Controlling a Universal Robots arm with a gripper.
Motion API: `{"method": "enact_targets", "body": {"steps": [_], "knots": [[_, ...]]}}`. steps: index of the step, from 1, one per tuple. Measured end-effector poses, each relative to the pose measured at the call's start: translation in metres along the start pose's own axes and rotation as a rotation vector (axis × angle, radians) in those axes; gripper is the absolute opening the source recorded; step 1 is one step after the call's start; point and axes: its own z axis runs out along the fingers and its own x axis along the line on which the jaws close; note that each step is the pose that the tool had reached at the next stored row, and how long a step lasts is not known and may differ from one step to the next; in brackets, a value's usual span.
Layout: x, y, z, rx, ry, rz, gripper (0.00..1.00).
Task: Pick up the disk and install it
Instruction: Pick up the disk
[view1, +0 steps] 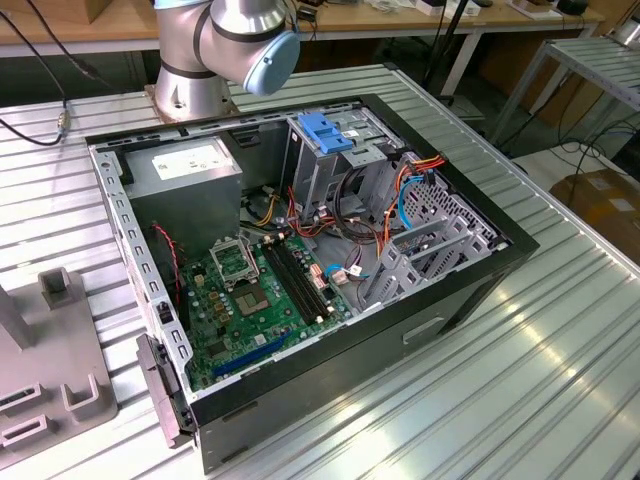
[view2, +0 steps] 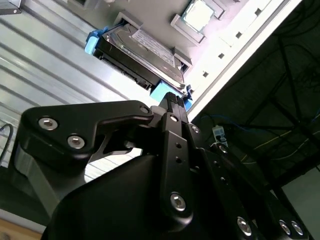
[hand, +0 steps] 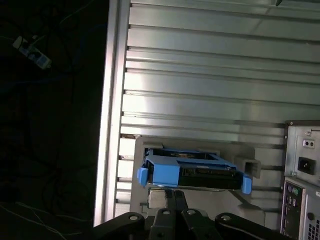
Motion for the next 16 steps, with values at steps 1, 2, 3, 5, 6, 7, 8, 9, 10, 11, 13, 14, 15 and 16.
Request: {"method": "enact_targets", "body": {"steps": [1,2,3,5,6,7,8,9,10,11,13,14,15,16], "knots": [[0.0,0.0,0.0,-0.0004,-0.0002,-0.018,0.1],[0.0,0.0,0.0,-0.0006,-0.0004,-0.03,0.1],[0.0,0.0,0.0,-0.0008,-0.0005,-0.041,0.1],[0.0,0.0,0.0,-0.0012,-0.0007,-0.06,0.1],[0.0,0.0,0.0,-0.0013,-0.0008,-0.068,0.1],[0.0,0.0,0.0,-0.0015,-0.0009,-0.076,0.1],[0.0,0.0,0.0,-0.0016,-0.001,-0.083,0.1],[0.0,0.0,0.0,-0.0019,-0.0011,-0.097,0.1],[0.0,0.0,0.0,-0.0021,-0.0012,-0.111,0.1],[0.0,0.0,0.0,-0.0024,-0.0016,-0.13,0.1],[0.0,0.0,0.0,-0.0028,-0.0017,-0.15,0.1],[0.0,0.0,0.0,-0.0029,-0.0018,-0.157,0.1],[0.0,0.0,0.0,-0.003,-0.0018,-0.166,0.1],[0.0,0.0,0.0,-0.0031,-0.0019,-0.173,0.1]]}}
